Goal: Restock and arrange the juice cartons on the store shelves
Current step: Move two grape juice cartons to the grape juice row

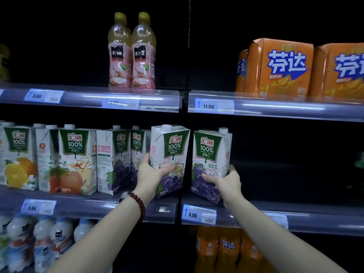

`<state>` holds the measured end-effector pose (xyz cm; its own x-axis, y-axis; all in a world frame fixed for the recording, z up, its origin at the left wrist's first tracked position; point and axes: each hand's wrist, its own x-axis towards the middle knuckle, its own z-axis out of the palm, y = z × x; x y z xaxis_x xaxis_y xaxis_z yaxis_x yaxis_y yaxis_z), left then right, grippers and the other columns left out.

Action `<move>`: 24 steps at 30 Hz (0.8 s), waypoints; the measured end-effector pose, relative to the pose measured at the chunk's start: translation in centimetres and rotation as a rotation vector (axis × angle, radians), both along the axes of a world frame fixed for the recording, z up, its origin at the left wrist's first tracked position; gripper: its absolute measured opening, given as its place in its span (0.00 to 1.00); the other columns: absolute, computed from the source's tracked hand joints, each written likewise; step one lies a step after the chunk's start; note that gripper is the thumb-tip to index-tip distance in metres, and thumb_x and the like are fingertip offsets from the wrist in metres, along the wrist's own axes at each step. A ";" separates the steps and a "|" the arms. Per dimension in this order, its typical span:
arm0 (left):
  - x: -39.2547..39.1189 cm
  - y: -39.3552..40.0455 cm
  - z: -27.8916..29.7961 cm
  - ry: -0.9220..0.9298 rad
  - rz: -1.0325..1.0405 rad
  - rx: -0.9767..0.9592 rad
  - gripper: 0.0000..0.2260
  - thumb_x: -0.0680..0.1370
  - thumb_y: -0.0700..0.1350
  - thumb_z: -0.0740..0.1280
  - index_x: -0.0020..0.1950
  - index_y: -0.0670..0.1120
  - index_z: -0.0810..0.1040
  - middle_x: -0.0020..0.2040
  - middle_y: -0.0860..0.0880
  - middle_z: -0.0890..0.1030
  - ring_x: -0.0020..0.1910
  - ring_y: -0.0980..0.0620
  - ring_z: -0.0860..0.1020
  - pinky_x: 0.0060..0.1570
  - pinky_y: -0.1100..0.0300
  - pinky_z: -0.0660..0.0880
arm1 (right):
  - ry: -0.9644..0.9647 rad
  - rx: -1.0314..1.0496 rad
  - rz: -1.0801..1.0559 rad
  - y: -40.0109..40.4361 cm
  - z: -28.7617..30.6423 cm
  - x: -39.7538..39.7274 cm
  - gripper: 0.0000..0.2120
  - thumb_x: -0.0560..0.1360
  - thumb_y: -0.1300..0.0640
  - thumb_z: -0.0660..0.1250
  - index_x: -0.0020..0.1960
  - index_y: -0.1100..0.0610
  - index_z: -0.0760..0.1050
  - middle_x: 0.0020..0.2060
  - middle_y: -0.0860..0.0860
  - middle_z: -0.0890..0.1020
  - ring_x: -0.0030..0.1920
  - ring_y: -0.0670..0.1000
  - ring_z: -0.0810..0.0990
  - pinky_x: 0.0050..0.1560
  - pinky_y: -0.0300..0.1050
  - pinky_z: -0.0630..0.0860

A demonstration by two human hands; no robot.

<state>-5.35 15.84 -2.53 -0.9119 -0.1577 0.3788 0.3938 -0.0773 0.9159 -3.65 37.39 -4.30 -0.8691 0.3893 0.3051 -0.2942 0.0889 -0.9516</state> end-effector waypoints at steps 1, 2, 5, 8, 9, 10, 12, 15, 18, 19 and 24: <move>0.3 0.1 0.3 0.024 -0.015 -0.008 0.27 0.59 0.40 0.82 0.46 0.59 0.72 0.49 0.52 0.82 0.49 0.50 0.82 0.47 0.56 0.80 | 0.026 0.019 -0.009 0.2 0.1 0.4 0.31 0.56 0.59 0.83 0.54 0.52 0.73 0.48 0.50 0.83 0.48 0.51 0.82 0.50 0.50 0.81; 0.6 0.2 0.6 0.044 -0.029 -0.018 0.27 0.60 0.40 0.82 0.47 0.60 0.72 0.49 0.52 0.82 0.49 0.49 0.82 0.48 0.54 0.80 | 0.050 0.033 -0.017 0.4 0.3 0.8 0.30 0.56 0.59 0.83 0.53 0.50 0.73 0.47 0.49 0.83 0.49 0.50 0.82 0.51 0.51 0.81; 1.7 0.5 1.3 0.085 -0.064 -0.042 0.26 0.60 0.40 0.82 0.51 0.58 0.74 0.50 0.50 0.83 0.49 0.49 0.83 0.51 0.50 0.81 | 0.102 0.044 -0.019 0.8 1.0 1.9 0.27 0.56 0.58 0.83 0.47 0.46 0.73 0.46 0.46 0.83 0.49 0.49 0.82 0.50 0.50 0.81; 2.9 1.2 1.7 0.100 -0.117 -0.020 0.26 0.61 0.38 0.81 0.53 0.52 0.76 0.51 0.49 0.84 0.49 0.49 0.84 0.51 0.47 0.81 | 0.127 0.024 -0.003 1.2 1.5 3.2 0.27 0.56 0.57 0.83 0.48 0.45 0.74 0.48 0.47 0.84 0.50 0.50 0.83 0.52 0.54 0.81; 3.4 1.6 1.8 0.098 -0.135 -0.004 0.26 0.61 0.38 0.81 0.54 0.51 0.76 0.51 0.48 0.84 0.49 0.48 0.84 0.51 0.46 0.81 | 0.131 0.016 0.003 1.3 1.8 3.7 0.27 0.56 0.58 0.83 0.49 0.46 0.74 0.48 0.48 0.84 0.51 0.51 0.83 0.52 0.56 0.81; 3.8 1.9 2.0 0.089 -0.152 0.011 0.26 0.61 0.37 0.81 0.54 0.51 0.76 0.51 0.47 0.84 0.48 0.47 0.84 0.49 0.47 0.81 | 0.132 0.005 0.011 1.4 1.9 4.2 0.27 0.57 0.59 0.83 0.49 0.46 0.74 0.49 0.49 0.84 0.51 0.52 0.82 0.53 0.57 0.81; 4.7 2.4 2.2 0.065 -0.191 0.036 0.25 0.60 0.37 0.81 0.50 0.53 0.75 0.49 0.47 0.84 0.45 0.46 0.85 0.42 0.51 0.83 | 0.121 -0.032 0.033 1.7 2.2 5.1 0.27 0.57 0.62 0.82 0.50 0.48 0.74 0.50 0.51 0.84 0.52 0.54 0.83 0.53 0.58 0.80; 5.6 2.9 2.3 0.025 -0.271 0.076 0.23 0.60 0.36 0.80 0.49 0.52 0.75 0.47 0.46 0.84 0.39 0.47 0.86 0.32 0.58 0.81 | 0.084 -0.107 0.102 2.6 2.4 6.8 0.30 0.54 0.62 0.83 0.53 0.52 0.75 0.48 0.52 0.85 0.49 0.56 0.85 0.49 0.57 0.82; 6.3 3.2 1.7 -0.031 -0.347 0.105 0.25 0.58 0.38 0.80 0.51 0.50 0.76 0.46 0.46 0.85 0.40 0.46 0.86 0.34 0.55 0.81 | 0.047 -0.160 0.156 3.8 2.2 8.9 0.33 0.50 0.60 0.82 0.53 0.54 0.76 0.46 0.53 0.86 0.44 0.55 0.86 0.40 0.53 0.83; 6.5 3.4 1.4 -0.045 -0.374 0.103 0.25 0.57 0.39 0.80 0.51 0.49 0.77 0.46 0.46 0.85 0.41 0.46 0.86 0.35 0.53 0.82 | 0.041 -0.175 0.166 4.3 1.9 9.7 0.33 0.50 0.60 0.81 0.53 0.54 0.76 0.46 0.53 0.86 0.44 0.55 0.86 0.39 0.51 0.82; 7.5 5.4 -0.3 -0.114 -0.473 0.108 0.26 0.54 0.43 0.80 0.51 0.48 0.78 0.43 0.46 0.87 0.39 0.45 0.86 0.32 0.56 0.80 | 0.011 -0.203 0.175 7.2 0.4 13.2 0.32 0.53 0.61 0.80 0.56 0.54 0.75 0.48 0.54 0.86 0.47 0.56 0.86 0.41 0.50 0.81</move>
<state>2.18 21.25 -2.80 -0.9278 0.2498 0.2770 0.1907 -0.3205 0.9279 9.57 44.60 -3.95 -0.9257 0.2876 0.2456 -0.2984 -0.1566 -0.9415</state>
